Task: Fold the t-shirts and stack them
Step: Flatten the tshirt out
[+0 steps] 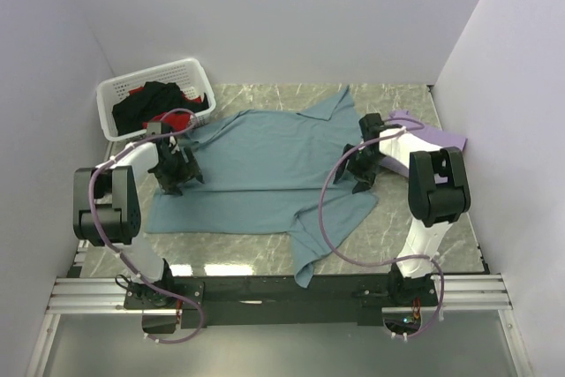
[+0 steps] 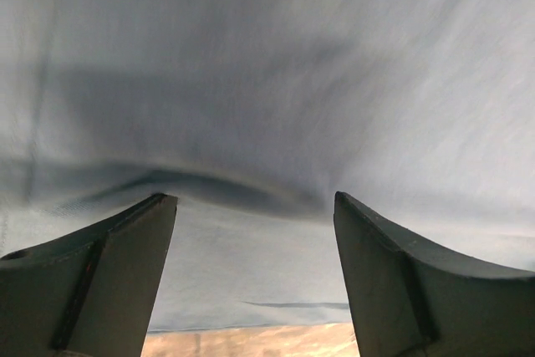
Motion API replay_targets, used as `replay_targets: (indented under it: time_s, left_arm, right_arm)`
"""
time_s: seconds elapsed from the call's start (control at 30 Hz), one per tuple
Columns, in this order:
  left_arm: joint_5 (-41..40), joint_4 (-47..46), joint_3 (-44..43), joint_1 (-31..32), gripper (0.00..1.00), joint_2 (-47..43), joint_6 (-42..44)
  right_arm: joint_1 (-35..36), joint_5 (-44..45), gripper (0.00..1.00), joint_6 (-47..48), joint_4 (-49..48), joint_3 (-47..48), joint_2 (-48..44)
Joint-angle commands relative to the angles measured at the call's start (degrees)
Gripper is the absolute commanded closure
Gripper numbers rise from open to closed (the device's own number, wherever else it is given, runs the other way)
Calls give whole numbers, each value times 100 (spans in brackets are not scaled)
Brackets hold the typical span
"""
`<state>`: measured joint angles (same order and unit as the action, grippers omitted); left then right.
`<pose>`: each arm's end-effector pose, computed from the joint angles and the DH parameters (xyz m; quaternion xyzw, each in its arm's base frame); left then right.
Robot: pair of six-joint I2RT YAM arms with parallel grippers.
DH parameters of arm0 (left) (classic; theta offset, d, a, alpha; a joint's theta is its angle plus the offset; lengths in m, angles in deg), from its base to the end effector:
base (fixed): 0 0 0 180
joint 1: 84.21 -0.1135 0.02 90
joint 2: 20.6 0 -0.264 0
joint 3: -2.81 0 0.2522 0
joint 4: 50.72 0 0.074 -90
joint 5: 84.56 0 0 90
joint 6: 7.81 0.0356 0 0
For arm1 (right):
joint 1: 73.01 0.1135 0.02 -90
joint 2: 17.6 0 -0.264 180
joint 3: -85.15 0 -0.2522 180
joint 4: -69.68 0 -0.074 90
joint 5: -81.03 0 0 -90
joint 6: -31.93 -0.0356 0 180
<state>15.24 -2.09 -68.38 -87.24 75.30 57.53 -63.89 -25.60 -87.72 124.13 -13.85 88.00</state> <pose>0.3074 0.0102 0.1662 -0.2239 0.9602 -0.1101 0.1259 0.3349 0.0641 0.1566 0.1619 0.9717 0.1671 0.0413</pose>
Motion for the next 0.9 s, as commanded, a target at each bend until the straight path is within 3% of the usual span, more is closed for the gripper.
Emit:
replay_targets:
  time_s: [0.0,0.5,0.73,0.87]
  left_arm:
    - [109,-341,-312,-14,18,210,120]
    - [706,-472,-1226,513,18,623,111]
    - [875,-403,-1472,558,18,229,-179]
    - [656,-69,-1666,558,18,26,-162]
  right_arm:
    - [-314,537,27,328,114,376,276]
    - [-517,643,27,785,994,2591,1349]
    - [-386,370,28,873,1090,2864,893]
    - [-105,449,28,803,1152,2532,348]
